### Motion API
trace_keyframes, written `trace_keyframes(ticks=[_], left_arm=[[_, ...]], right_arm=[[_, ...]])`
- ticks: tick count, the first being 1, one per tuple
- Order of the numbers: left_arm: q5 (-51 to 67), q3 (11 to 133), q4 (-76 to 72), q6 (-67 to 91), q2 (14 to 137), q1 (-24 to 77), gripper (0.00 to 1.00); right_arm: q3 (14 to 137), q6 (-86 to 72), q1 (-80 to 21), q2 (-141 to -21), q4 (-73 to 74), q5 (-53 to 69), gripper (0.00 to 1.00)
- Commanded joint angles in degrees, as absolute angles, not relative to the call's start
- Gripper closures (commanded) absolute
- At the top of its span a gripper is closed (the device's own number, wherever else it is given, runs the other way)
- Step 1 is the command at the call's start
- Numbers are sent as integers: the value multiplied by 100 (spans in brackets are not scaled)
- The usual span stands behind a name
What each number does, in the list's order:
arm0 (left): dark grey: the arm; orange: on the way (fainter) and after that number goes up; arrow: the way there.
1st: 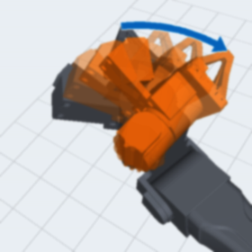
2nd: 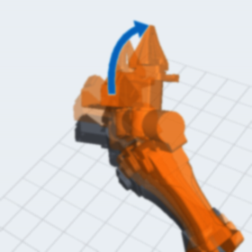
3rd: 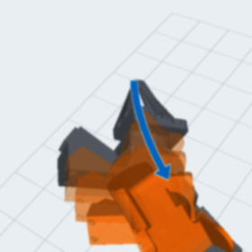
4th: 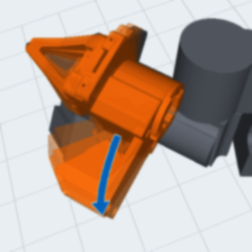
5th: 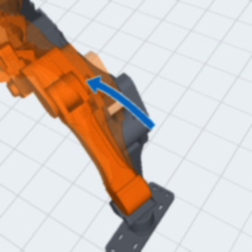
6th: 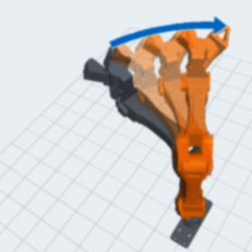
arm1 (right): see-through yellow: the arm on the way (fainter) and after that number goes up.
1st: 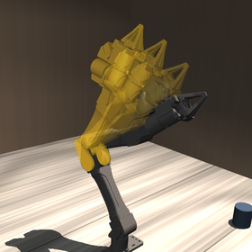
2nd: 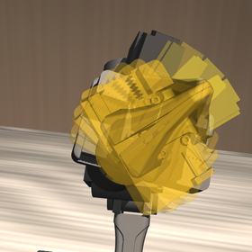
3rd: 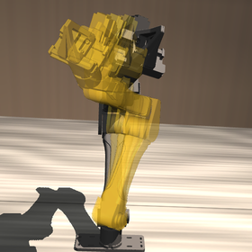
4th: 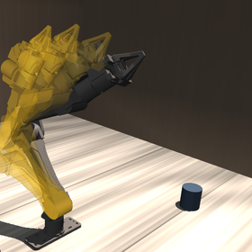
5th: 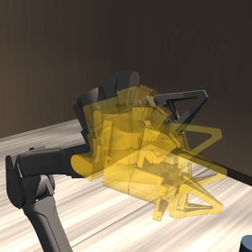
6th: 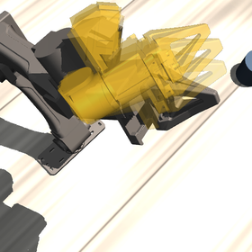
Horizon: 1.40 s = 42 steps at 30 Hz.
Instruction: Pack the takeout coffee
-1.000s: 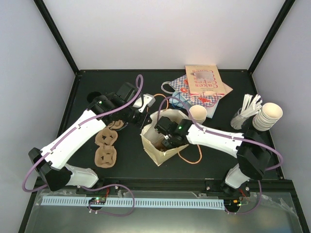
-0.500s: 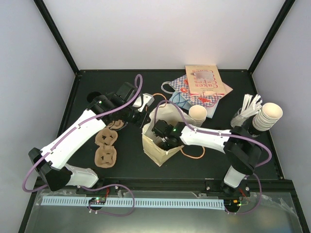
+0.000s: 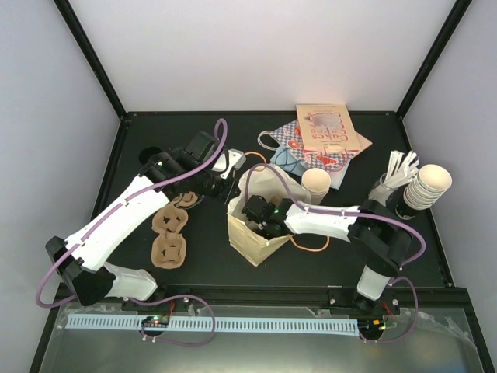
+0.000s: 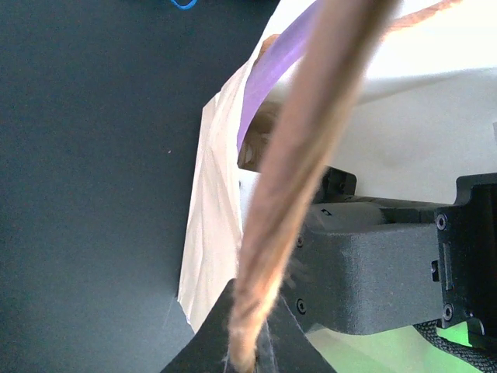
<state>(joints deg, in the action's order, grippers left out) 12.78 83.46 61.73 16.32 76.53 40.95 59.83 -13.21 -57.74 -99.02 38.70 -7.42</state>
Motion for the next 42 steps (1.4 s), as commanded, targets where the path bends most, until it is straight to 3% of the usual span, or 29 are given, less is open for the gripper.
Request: trace_keyframes(ticks=[1,16,19,20,21,22,23,42], left_arm=[[1345,8699,6240,1636,7595,4106,98],[1551,8693,6196,1626,7612,3956,98],[1588,8695,6194,1617,7627,3955,98],[1603,8700,6186,1608,7634,3961,98],[1614,8701,6185,1602,7642,3956,98],[1619,8701,6194,1598,7641,3957,98],[1630,8707,6196,1599,7643,3962,99],[1775,8686,6253,1564,7653,3957,99]], right_arm=[[5707,-1406,-5766,-10268,3893,-814,71],[5744,-1323,-5766,-10017,4038,-911,67],[5864,-1301,-5761,-9785,4215,-979,51],[5915,-1280,-5765,-9722,4289,-977,38],[5975,-1271,-5766,-9659,4375,-985,14],[6024,-1262,-5765,-9594,4432,-987,2],[6062,-1239,-5765,-9523,4483,-968,0],[6851,-1169,-5761,-8637,5287,-1273,0]])
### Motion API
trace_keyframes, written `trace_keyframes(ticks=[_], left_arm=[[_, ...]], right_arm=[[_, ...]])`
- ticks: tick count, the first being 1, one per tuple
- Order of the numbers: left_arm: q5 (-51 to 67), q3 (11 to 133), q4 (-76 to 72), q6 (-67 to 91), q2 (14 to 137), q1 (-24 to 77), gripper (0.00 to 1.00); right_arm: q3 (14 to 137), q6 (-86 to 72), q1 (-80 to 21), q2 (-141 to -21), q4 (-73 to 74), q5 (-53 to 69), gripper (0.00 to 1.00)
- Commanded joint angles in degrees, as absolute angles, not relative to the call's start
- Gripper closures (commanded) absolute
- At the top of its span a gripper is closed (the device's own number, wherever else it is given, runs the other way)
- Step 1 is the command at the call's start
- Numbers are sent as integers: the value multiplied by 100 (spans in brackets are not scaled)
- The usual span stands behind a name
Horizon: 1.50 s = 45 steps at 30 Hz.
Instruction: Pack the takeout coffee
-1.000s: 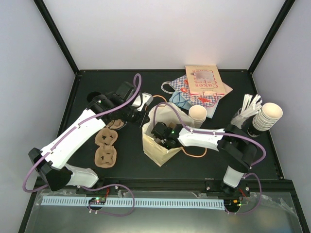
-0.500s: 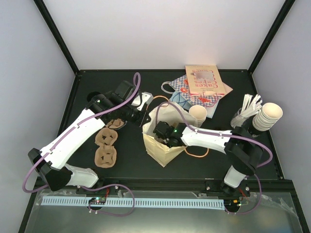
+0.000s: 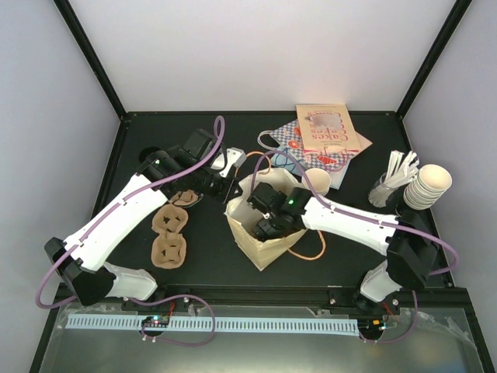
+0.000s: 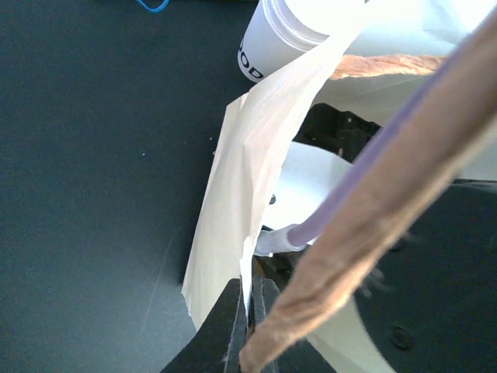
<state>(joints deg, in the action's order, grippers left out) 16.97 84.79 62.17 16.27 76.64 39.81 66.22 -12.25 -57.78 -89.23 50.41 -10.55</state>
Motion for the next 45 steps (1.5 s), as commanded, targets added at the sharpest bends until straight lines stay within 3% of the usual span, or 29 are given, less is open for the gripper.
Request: trace_keyframes(ticks=[1,45], left_arm=[[1779,8684,6254,1564,7652,3955,99],[1873,8789,6323,1438,7655,3955,98]], right_arm=[[6886,-1169,-5764,-8601,5309,-1303,0],[7444,-1063,-5766,-7072,5141,-1344,1]])
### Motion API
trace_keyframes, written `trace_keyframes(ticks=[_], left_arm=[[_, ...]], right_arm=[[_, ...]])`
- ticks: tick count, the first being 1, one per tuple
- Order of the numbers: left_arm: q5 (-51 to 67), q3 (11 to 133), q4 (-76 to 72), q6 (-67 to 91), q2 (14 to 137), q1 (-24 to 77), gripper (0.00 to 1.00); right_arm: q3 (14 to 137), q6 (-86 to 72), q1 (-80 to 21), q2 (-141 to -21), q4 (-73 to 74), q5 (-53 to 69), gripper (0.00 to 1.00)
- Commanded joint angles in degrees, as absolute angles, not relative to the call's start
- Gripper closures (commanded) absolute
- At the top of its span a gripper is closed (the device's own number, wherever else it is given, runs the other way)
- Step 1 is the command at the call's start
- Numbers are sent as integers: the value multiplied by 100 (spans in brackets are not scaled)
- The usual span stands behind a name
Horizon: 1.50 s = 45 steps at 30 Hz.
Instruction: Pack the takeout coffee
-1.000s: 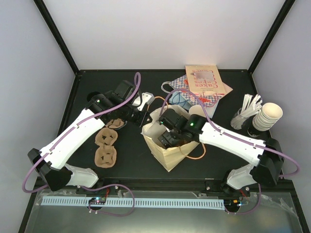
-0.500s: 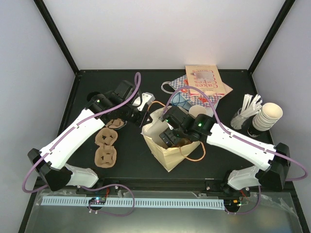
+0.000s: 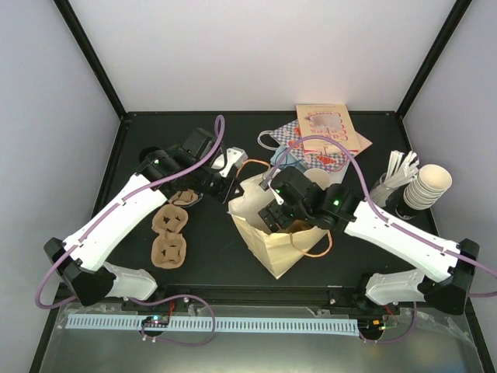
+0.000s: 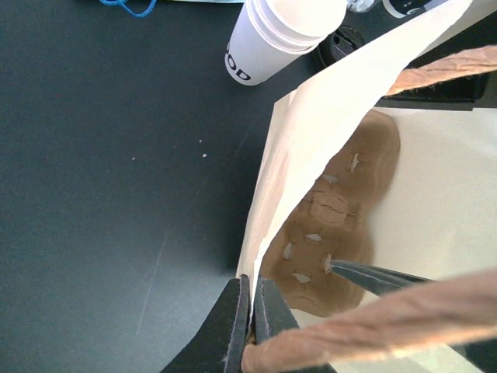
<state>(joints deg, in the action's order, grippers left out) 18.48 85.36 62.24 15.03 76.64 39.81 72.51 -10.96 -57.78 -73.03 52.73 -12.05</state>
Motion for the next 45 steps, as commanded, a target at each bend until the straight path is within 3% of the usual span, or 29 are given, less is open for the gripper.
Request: trace_keyframes(ticks=[1,13,16,21,31,45], left_arm=[[1870,8789,6328,1440,7651,3955,98],[1893,8970,6376,1423,7712,3960,99],[1972,8969,6319,1413,7692,3965,98],[2074,8988,6190,1475,7689,3980,99],[2085,9000,6134,1468,7731,4054,98],[1775,8967,6235,1390,7786,4055,98]], right_arm=[[7438,-1063,-5766,-7040,5122,-1349,2],[7384,-1028,-5766,-6696,4856,-1414,4],[7289,-1020,-5761,-6757,4729,-1389,10],[7415,-1146,-5766,-7364,4840,-1535,19],[7991,-1433,-5736,-8387,5395,-1502,19],[8210,-1282,-5729,-7498,5422,-1639,20]])
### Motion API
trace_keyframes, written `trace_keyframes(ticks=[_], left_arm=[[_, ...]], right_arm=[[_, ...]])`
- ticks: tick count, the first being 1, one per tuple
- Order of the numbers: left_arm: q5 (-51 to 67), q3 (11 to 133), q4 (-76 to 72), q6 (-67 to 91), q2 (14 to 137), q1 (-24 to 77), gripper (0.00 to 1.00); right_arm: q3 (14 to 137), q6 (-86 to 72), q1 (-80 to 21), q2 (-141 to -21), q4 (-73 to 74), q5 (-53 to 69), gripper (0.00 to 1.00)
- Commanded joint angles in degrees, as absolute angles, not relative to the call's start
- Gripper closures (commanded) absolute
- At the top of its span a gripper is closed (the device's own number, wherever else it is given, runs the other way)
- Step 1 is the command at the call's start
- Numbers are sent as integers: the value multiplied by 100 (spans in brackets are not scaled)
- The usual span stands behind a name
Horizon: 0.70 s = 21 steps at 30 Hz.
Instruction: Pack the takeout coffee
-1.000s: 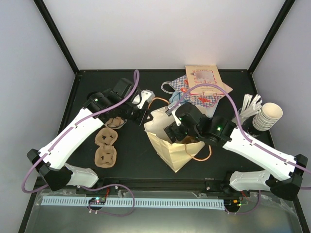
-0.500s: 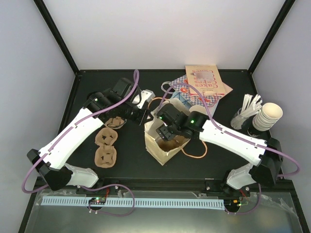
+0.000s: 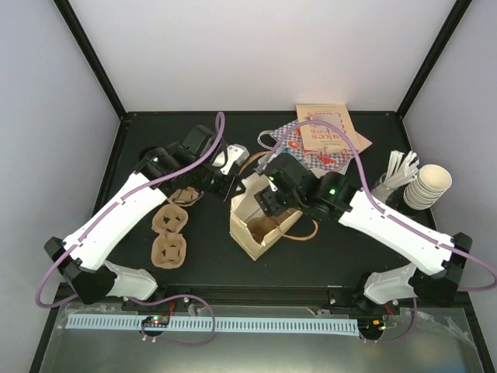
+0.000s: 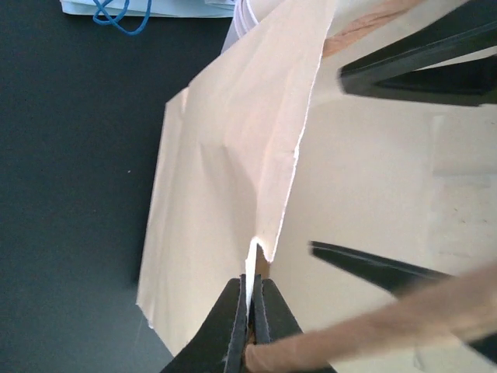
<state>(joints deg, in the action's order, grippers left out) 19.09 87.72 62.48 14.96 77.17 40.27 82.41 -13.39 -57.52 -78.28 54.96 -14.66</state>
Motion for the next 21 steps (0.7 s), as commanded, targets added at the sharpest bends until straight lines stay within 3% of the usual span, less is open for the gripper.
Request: trace_keyframes(ticks=[1,21], left_arm=[[1774,8971,6240,1389,7795,4052,98],[1626,9040,6233,1340,7825,4052,98]], right_arm=[[8164,-1263,-5726,-7412,5363,-1651,20],[7986,-1021,-5730,-6257,4746,-2347,17]])
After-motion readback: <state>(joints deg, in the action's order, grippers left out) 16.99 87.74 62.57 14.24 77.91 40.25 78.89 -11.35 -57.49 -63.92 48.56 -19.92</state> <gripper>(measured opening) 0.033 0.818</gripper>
